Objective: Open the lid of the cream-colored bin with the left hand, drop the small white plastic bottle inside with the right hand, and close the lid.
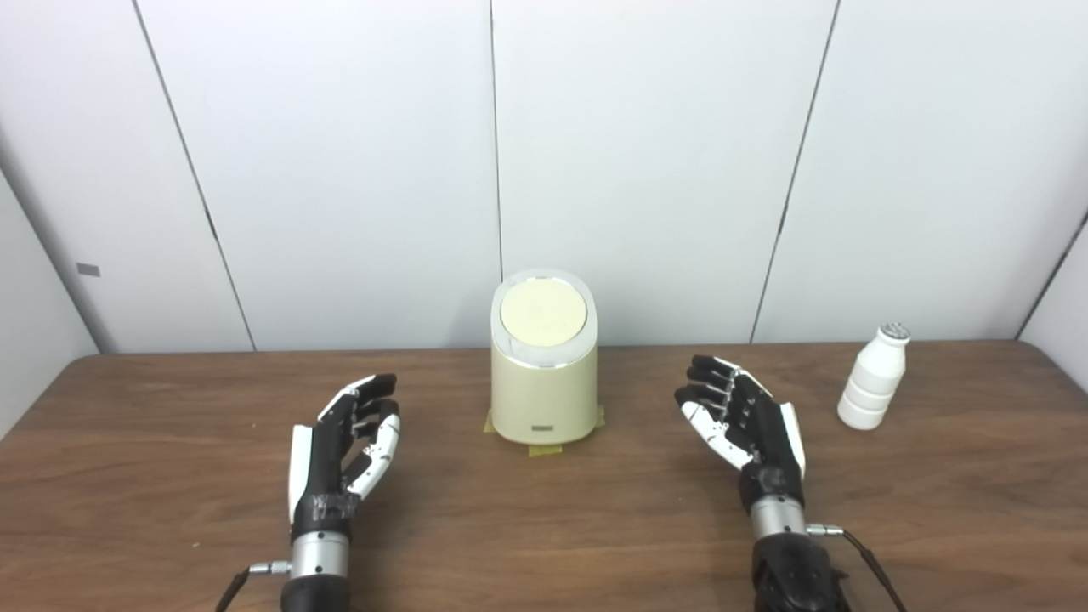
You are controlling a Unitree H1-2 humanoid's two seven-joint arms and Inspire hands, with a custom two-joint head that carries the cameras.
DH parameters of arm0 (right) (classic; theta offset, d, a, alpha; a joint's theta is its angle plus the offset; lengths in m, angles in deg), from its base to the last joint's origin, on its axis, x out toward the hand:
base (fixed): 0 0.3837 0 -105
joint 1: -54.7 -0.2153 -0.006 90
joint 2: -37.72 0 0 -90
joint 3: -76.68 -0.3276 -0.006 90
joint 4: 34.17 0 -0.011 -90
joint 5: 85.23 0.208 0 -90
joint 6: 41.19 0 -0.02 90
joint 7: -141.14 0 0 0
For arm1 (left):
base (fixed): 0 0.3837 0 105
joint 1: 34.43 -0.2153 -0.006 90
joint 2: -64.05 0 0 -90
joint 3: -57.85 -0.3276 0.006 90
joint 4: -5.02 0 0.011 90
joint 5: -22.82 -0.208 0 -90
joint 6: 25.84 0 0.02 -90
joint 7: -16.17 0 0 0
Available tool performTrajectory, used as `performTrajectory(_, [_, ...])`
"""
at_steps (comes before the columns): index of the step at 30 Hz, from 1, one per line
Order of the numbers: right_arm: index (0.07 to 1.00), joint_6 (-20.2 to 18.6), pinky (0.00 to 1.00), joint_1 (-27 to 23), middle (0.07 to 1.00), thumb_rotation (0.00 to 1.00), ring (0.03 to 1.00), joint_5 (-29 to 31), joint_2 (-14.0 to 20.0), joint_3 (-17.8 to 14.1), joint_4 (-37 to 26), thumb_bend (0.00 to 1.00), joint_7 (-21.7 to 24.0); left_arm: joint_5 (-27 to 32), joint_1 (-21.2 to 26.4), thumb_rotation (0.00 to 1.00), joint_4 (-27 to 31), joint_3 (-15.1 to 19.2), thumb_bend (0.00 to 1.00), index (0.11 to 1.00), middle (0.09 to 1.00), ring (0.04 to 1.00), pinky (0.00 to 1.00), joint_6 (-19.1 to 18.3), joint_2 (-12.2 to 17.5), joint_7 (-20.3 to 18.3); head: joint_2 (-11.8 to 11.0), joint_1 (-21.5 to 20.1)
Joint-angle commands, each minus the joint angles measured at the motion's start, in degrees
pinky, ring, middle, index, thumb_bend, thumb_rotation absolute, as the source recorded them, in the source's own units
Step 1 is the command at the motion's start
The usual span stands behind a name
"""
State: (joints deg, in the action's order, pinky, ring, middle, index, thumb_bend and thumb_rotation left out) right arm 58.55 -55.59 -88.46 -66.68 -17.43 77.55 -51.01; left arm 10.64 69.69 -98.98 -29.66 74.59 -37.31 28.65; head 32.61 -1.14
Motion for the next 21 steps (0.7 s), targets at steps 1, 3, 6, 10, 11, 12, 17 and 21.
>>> performTrajectory(1, [0.689,1.9,0.62,0.7,0.708,0.23,0.69,0.1,0.4,-0.2,1.1,0.26,0.5,-0.4,-1.8,0.34,-1.9,-0.1,0.21,0.749,0.763,0.742,0.66,1.6,0.5,0.3,0.0,-0.1])
performTrajectory(3, [0.689,1.7,0.61,0.7,0.709,0.24,0.688,-0.3,0.5,0.0,1.0,0.26,0.4,0.2,-1.8,0.34,-1.9,0.0,0.22,0.749,0.765,0.745,0.66,1.5,0.4,0.1,0.0,-0.1])
performTrajectory(6, [0.688,1.6,0.61,0.7,0.708,0.25,0.687,-0.4,0.5,0.0,1.0,0.26,0.1,0.1,-1.8,0.36,-1.7,-0.1,0.22,0.752,0.766,0.745,0.66,1.3,0.5,-0.1,0.0,0.0])
performTrajectory(10, [0.685,1.4,0.61,0.7,0.706,0.25,0.686,-0.5,0.4,-0.1,0.8,0.26,0.0,-0.1,-1.9,0.36,-1.4,-0.2,0.22,0.749,0.763,0.741,0.66,1.0,0.5,0.1,0.1,0.0])
performTrajectory(11, [0.684,1.5,0.61,0.7,0.705,0.25,0.685,-0.5,0.4,-0.1,0.9,0.26,0.0,0.0,-1.9,0.35,-1.4,-0.2,0.22,0.748,0.761,0.739,0.65,1.0,0.5,0.1,0.1,0.0])
performTrajectory(12, [0.684,1.6,0.61,0.7,0.705,0.25,0.686,-0.5,0.4,-0.1,0.9,0.26,0.0,0.1,-1.9,0.35,-1.3,-0.2,0.22,0.747,0.76,0.738,0.65,1.0,0.4,0.1,0.1,-0.1])
performTrajectory(17, [0.686,1.3,0.61,0.5,0.71,0.25,0.689,-0.7,0.3,-0.1,1.2,0.26,-0.2,0.9,-1.8,0.34,-1.7,-0.1,0.23,0.749,0.762,0.742,0.66,1.4,0.5,-0.3,-0.2,-0.2])
performTrajectory(21, [0.683,1.1,0.61,0.1,0.707,0.22,0.685,-0.6,0.1,-0.3,1.9,0.26,-0.6,3.5,-1.7,0.57,-0.6,-0.7,0.34,0.788,0.795,0.781,0.7,3.7,0.9,-3.1,-0.5,-0.3])
